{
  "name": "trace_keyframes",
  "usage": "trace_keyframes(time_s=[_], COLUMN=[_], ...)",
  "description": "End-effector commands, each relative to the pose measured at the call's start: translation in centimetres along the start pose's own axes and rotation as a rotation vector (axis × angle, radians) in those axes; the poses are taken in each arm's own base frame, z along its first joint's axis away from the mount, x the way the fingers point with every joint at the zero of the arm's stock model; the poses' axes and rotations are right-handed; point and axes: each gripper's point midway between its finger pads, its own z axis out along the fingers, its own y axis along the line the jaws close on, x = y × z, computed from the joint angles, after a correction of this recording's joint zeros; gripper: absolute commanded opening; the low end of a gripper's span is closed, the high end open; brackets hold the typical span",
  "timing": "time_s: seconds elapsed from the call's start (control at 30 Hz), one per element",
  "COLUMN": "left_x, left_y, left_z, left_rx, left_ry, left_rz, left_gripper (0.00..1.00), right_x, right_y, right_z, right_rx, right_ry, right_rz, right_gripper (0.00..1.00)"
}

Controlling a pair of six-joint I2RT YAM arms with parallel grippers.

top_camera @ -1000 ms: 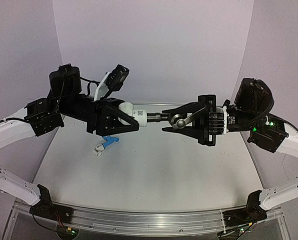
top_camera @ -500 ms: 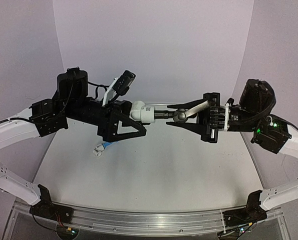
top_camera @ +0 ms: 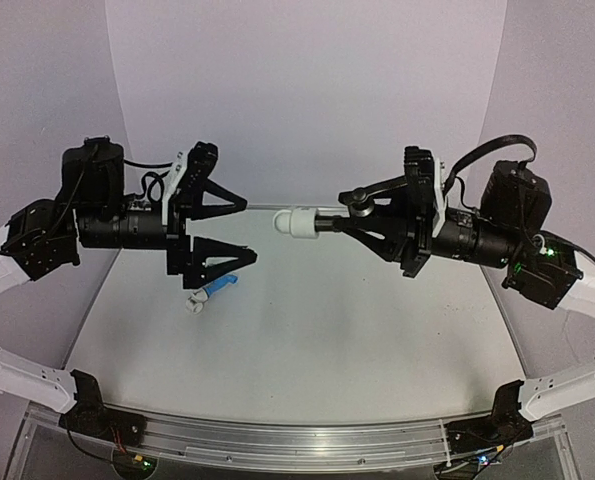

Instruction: Install the water faucets

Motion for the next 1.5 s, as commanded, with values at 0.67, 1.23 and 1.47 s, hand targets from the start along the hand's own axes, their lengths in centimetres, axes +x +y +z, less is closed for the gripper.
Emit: trace_keyframes(time_s=[0.67,1.23,1.47], left_x=[2.4,4.2,3.3], left_y=[-1.3,-2.1,-1.9], left_z=[4.8,8.8,8.6], left_rx=[-0.235,-0.176,-0.202], left_ry=[0.220,0.323,0.293], left_rz=[0.717,0.639,0.593], left_gripper=[0.70,0.48,0.14], right_x=[2.5,2.5,2.9], right_y=[0.9,1.0,1.3], right_z=[0.0,0.8,0.6], right_rx=[-0.067,-0.095,-0.099], right_ry=[0.044,0.047,0.058], right_rz=[0.419,0.401,0.387], right_gripper=[0.00,0.00,0.11])
